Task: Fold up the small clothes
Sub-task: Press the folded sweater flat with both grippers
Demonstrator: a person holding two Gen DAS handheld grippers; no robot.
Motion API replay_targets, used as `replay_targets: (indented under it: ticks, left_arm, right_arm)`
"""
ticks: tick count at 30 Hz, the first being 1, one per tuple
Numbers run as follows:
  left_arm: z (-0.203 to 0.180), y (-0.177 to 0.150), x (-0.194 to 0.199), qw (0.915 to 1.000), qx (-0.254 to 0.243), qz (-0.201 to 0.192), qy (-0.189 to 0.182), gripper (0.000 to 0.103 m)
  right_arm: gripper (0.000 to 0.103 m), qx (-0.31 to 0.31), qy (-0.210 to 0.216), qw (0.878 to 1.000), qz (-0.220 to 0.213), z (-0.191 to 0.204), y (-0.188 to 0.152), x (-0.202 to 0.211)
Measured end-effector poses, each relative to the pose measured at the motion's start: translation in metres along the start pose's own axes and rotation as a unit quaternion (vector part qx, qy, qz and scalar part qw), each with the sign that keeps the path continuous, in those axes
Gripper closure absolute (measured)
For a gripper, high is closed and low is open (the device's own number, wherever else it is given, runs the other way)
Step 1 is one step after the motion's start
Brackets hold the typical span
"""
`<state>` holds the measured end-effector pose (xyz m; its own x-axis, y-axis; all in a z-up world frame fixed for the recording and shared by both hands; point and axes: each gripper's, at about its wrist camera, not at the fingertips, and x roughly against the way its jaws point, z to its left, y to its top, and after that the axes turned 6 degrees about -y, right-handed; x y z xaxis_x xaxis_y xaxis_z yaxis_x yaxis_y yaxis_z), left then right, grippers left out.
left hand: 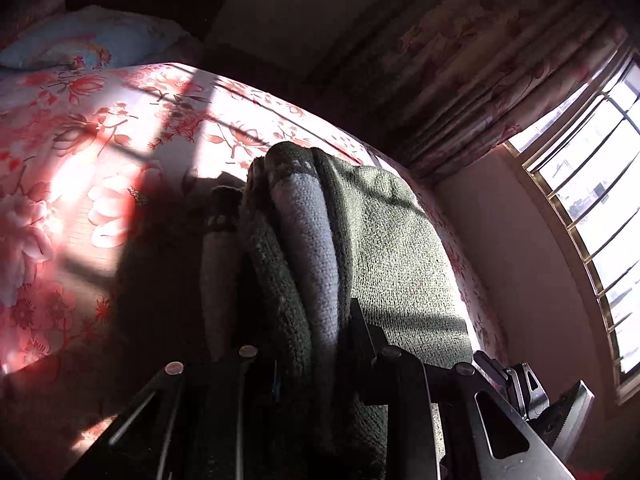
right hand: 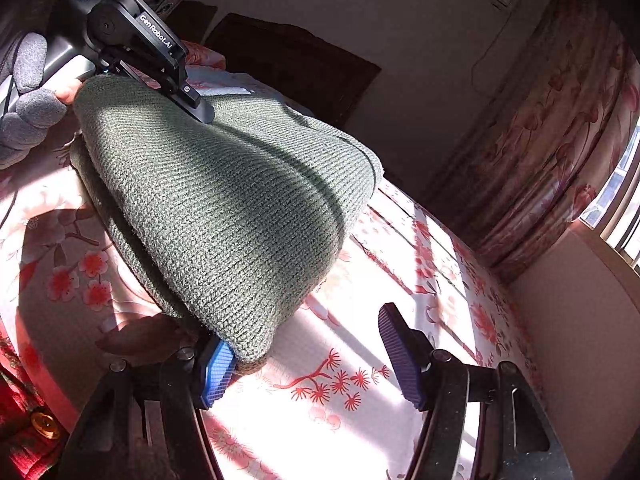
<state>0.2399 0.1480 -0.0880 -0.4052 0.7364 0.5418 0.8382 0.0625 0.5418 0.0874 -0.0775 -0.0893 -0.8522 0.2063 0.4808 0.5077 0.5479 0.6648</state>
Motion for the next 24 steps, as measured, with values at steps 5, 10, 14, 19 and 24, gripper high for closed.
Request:
replay_targets:
  ticks: [5,10,14,19,24]
  left_arm:
    - [-0.008,0.010,0.014,0.9998,-0.010,-0.014,0.014,0.103]
    - [0.010,-0.004,0.004,1.0000,0.007,0.000,0.007,0.103]
    - [0.000,-0.005,0.020,0.9987,-0.008,-0.023,0.045,0.009]
    - [-0.052,-0.022,0.075,0.9833,-0.080,-0.116,0.115,0.000]
    - [-0.098,-0.050,0.067,0.9798,-0.151,-0.101,0.083,0.000]
  right_arm:
    - [0.036,-0.001,0.000,1.000,-0.012,0.003,0.007,0.009]
    - [0.035,-0.005,0.012,1.000,0.005,0.005,0.001,-0.001]
    - [0.040,0.002,0.087,0.996,-0.005,-0.008,0.001,0.014]
    - [0.040,-0.099,0.218,0.968,-0.069,-0.061,-0.002,0.047]
    - [0.062,-0.129,0.223,0.963,-0.084,-0.074,0.023,0.035]
